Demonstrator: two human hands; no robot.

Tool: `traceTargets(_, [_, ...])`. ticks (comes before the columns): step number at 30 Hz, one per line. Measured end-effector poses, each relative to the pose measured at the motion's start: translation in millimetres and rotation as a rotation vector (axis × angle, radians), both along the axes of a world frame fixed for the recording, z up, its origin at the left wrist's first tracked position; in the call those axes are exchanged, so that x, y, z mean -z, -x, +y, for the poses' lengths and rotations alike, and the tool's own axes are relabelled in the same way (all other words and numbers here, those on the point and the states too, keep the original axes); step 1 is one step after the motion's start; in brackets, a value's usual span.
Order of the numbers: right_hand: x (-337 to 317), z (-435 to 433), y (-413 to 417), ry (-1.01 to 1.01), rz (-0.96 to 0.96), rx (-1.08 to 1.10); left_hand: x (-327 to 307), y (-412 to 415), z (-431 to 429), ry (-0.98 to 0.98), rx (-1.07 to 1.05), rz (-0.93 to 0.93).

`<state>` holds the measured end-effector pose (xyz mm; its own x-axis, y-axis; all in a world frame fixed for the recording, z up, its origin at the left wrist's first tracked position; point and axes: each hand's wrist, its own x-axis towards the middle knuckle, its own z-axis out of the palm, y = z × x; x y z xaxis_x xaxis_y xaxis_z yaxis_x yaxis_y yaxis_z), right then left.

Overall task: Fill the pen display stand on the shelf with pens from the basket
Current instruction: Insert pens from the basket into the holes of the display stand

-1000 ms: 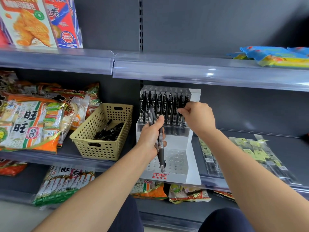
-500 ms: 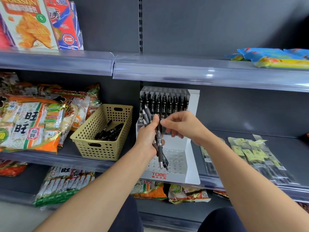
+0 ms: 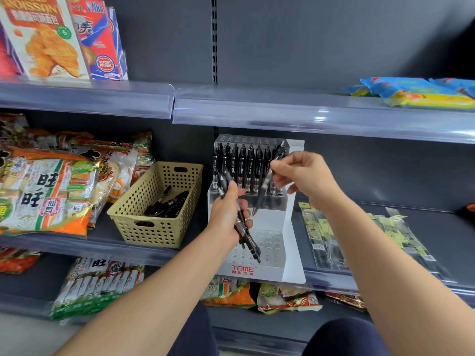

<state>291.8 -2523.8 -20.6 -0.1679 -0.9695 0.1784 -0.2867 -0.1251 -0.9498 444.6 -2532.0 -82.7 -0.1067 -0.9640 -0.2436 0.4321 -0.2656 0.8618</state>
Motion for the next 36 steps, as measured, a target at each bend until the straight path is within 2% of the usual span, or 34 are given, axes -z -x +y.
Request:
traceTargets(4, [0.7,-9.1,17.0,0.170,0.173,0.322,3.7,1.4,1.0,-0.024,0.026,0.018])
traceTargets(8, [4.3,-11.5,19.7,0.250,0.388,0.468,4.4,1.9,-0.6,-0.042,0.028,0.046])
traceTargets(19, [14.3,-22.1,14.8,0.137,0.686,0.424,4.2,-2.0,-7.2,-0.037,0.012,0.057])
traceTargets(27, [21.1,-25.8,14.1,0.078,0.717,0.352,3.8,-2.4,-10.6,-0.047,0.006,0.063])
traceTargets(36, [23.8,-27.2,9.6,-0.001,0.761,0.387,2.9,-0.4,-10.8,-0.059,0.011,0.074])
